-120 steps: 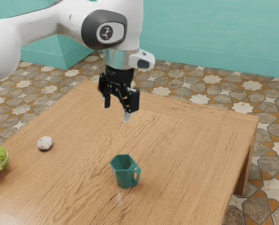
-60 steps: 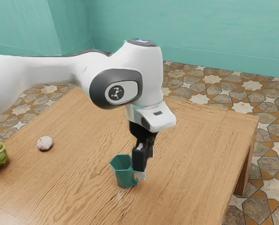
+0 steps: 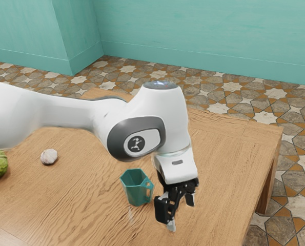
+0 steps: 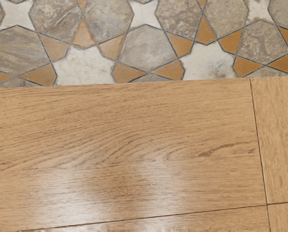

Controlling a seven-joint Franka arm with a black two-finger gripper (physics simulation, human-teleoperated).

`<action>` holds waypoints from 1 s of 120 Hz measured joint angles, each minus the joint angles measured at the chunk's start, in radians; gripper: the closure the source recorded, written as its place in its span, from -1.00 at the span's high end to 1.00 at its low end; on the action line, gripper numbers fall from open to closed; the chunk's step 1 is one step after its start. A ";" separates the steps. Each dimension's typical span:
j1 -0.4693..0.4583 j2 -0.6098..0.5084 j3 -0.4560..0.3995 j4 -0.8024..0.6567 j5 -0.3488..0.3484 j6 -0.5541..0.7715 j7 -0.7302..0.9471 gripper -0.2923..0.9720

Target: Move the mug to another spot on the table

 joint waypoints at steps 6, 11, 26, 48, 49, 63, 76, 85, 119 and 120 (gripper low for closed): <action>0.015 -0.012 0.017 0.035 0.008 -0.012 0.012 0.54; 0.037 -0.023 0.025 0.067 0.018 -0.026 0.021 0.54; 0.104 -0.033 0.066 0.090 0.036 -0.063 0.043 0.54; 0.310 0.001 0.054 0.093 0.050 -0.082 0.067 0.54; 0.320 0.001 0.053 0.093 0.051 -0.082 0.068 0.54; 0.449 0.008 0.048 0.094 0.056 -0.085 0.079 0.54; 0.524 0.012 0.048 0.094 0.058 -0.086 0.088 0.54; 0.536 0.011 0.048 0.103 0.061 -0.088 0.092 0.54; 0.383 0.040 0.049 0.108 0.070 -0.088 0.100 0.54; 0.379 0.042 0.049 0.108 0.070 -0.087 0.100 0.54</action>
